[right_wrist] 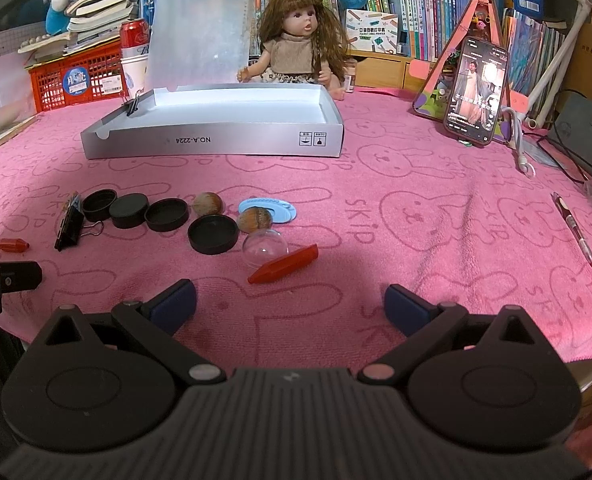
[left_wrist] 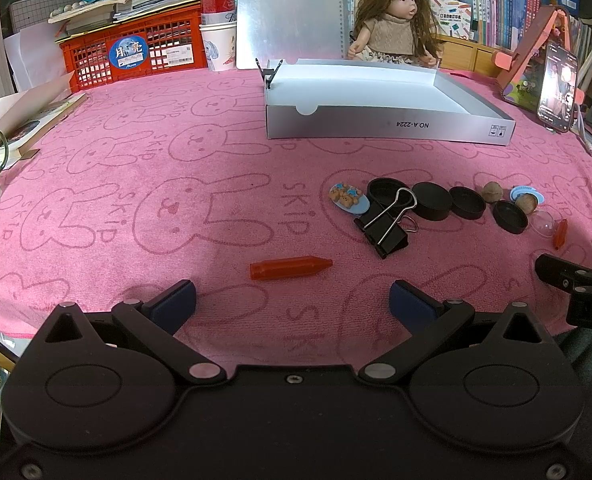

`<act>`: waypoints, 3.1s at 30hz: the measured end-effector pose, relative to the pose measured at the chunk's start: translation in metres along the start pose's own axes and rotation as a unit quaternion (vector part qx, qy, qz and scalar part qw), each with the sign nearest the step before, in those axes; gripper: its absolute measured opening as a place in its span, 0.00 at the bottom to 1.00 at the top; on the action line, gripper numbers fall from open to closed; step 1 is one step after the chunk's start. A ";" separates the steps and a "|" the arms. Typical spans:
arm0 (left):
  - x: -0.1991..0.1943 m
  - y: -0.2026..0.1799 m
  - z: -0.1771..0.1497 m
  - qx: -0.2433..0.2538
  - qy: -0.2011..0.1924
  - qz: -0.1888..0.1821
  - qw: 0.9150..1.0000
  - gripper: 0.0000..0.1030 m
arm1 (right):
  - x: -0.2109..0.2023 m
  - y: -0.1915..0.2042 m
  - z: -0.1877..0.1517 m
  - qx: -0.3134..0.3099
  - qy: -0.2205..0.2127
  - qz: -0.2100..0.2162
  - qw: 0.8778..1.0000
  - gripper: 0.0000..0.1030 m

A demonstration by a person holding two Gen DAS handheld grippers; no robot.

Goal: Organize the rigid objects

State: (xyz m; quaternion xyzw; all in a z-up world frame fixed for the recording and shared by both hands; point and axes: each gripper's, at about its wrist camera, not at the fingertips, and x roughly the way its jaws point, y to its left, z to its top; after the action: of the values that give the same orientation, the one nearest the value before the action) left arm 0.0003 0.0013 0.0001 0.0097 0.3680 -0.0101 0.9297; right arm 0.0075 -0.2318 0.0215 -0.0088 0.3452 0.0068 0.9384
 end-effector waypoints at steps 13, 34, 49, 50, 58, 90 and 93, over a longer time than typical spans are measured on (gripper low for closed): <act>-0.001 0.001 -0.001 0.002 -0.006 -0.005 1.000 1.00 | 0.004 -0.016 0.004 -0.048 -0.010 0.062 0.997 1.00; -0.009 0.008 -0.006 -0.037 -0.053 -0.045 0.997 0.81 | 0.017 -0.045 0.005 -0.091 -0.065 0.133 0.985 0.83; -0.005 -0.001 -0.015 -0.001 -0.079 -0.014 0.997 0.70 | 0.007 -0.038 -0.002 -0.104 -0.080 0.147 0.980 0.49; -0.004 -0.002 -0.015 -0.001 -0.080 -0.014 0.997 0.68 | 0.006 -0.036 -0.002 -0.103 -0.082 0.145 0.981 0.47; -0.005 0.000 -0.014 -0.015 -0.092 -0.007 0.996 0.41 | 0.002 -0.030 -0.004 -0.088 -0.087 0.125 0.984 0.46; -0.013 -0.015 0.059 -0.007 -0.095 -0.047 0.994 0.41 | 0.016 -0.028 0.064 0.046 -0.038 0.066 0.996 0.46; -0.009 -0.019 0.075 -0.004 -0.095 -0.055 0.994 0.41 | 0.020 -0.028 0.078 0.053 -0.037 0.065 0.996 0.46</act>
State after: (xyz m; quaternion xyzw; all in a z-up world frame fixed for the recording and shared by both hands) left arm 0.0447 -0.0191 0.0608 -0.0152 0.2783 -0.0608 0.9585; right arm 0.0736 -0.2580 0.0689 0.0640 0.3095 0.0498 0.9474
